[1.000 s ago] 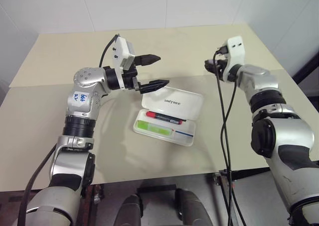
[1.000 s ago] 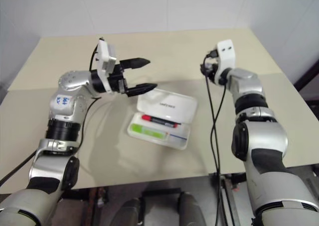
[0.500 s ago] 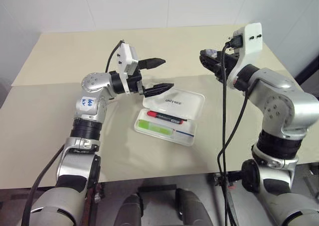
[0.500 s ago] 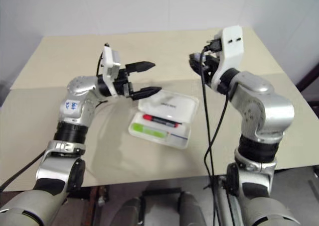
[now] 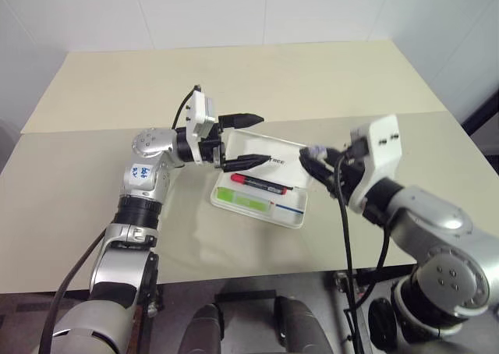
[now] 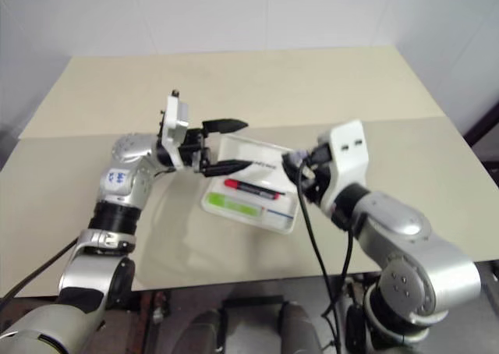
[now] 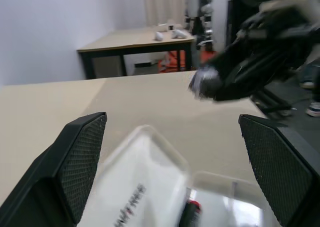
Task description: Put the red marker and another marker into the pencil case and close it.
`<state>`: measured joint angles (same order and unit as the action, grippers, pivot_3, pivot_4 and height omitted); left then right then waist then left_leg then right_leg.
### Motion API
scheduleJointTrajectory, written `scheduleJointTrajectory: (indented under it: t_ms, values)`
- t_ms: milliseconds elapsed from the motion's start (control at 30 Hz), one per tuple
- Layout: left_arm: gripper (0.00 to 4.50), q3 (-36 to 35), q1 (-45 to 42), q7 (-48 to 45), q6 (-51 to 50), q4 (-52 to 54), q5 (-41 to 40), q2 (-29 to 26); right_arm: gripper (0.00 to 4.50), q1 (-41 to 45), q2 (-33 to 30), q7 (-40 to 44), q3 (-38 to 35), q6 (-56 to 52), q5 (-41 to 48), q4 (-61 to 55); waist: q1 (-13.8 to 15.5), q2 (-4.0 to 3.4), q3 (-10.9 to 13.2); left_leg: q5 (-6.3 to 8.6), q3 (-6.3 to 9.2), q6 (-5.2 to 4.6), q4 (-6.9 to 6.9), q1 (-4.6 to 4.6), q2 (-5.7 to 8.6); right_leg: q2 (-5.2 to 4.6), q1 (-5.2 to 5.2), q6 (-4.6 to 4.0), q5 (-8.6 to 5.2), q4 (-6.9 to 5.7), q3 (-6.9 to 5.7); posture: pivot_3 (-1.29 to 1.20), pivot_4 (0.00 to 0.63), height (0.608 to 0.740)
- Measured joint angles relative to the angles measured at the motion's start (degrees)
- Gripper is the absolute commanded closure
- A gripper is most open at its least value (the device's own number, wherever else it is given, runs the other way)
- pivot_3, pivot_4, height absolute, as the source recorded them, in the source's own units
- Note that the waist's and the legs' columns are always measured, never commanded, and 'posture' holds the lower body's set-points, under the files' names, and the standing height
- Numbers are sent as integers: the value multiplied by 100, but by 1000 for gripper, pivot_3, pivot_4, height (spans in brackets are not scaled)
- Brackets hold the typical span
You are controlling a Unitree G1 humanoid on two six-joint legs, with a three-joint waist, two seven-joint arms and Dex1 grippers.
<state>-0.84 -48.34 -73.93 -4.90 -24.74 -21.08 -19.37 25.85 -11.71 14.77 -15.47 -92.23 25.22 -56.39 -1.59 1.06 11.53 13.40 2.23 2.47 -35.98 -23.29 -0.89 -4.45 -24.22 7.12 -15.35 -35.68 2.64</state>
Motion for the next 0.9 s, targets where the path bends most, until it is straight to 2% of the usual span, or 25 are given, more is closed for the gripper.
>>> scheduleJointTrajectory:
  t_ms: [167, 467, 667, 900]
  values:
    - [0, 5, 223, -443, -27, 302, -247, -62, 2919, -389, 417, -623, 430, 0, -147, -20, -12, 0, 0, -1, 2, -1, 1, 4, -2, 1, 0, -8, -4, -1, -2, 0, 150, 740]
    - [0, -69, 756, -1204, 334, 422, -448, -588, 2919, -698, 1076, -1614, 1032, 0, -389, 61, -9, 1, -1, -1, 10, -1, 6, 2, -4, 0, 0, -31, -16, 6, -7, 0, 150, 740]
    - [0, -158, 949, -1212, 561, 318, -577, -1111, 2919, -1000, 1098, -1933, 1042, 0, -376, 277, -9, 1, -1, -1, 10, -1, 11, 2, -4, -1, 0, -34, -18, 11, -8, 0, 150, 740]
    - [0, -136, 1113, -1214, 884, 129, -701, -1560, 2919, -923, 854, -1988, 1088, 0, -143, 548, -31, 2, -1, 0, 9, -2, 21, 3, -7, -1, -2, -45, -25, 14, -10, 0, 150, 740]
